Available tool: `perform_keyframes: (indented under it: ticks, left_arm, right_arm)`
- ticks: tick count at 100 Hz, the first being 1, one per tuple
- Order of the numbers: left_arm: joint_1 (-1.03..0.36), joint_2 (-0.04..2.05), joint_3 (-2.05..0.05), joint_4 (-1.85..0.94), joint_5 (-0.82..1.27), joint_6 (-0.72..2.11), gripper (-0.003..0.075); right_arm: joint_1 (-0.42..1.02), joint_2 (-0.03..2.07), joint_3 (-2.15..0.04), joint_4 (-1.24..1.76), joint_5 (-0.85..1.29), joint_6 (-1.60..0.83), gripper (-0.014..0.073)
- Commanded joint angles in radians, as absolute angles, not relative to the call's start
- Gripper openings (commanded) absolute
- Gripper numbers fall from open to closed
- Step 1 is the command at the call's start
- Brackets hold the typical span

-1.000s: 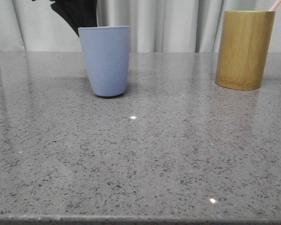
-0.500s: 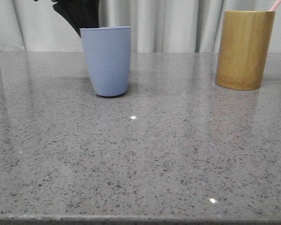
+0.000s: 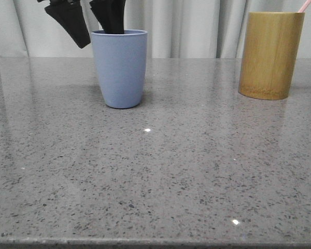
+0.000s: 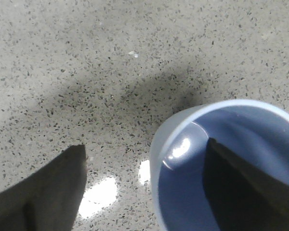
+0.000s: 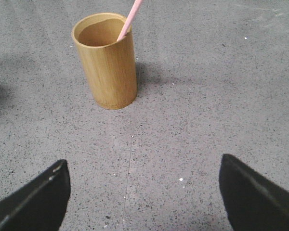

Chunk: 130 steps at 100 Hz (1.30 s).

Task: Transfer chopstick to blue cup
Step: 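Lower the blue cup onto the table and open the left gripper, then raise the left gripper up and away from the blue cup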

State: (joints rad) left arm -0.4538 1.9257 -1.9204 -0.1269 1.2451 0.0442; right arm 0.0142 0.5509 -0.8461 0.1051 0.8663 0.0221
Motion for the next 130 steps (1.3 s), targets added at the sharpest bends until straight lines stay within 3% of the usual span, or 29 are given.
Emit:
perform_keyframes:
  ticks: [1, 43, 75, 105, 130]
  left_arm:
    - [-0.466, 1.868, -1.961, -0.139, 1.261, 0.041, 0.0503]
    - [-0.443, 1.753, -2.015, -0.094, 1.266, 0.037, 0.0503]
    - [-0.209, 1.661, -1.979, -0.078, 1.266, 0.028, 0.0503]
    - [-0.012, 1.496, -1.703, -0.078, 1.228, 0.04, 0.0503]
    - [0.017, 1.256, -1.34, -0.078, 1.075, 0.04, 0.0503]
  right_arm:
    - [0.008, 0.562, -0.879, 0.108, 0.794, 0.014, 0.0624]
    - [0.008, 0.562, -0.879, 0.107, 0.793, 0.014, 0.0624]
    - [0.008, 0.562, -0.879, 0.095, 0.793, 0.014, 0.0624]
    - [0.008, 0.562, -0.879, 0.094, 0.793, 0.014, 0.0624]
    - [0.008, 0.562, -0.879, 0.095, 0.793, 0.014, 0.0624]
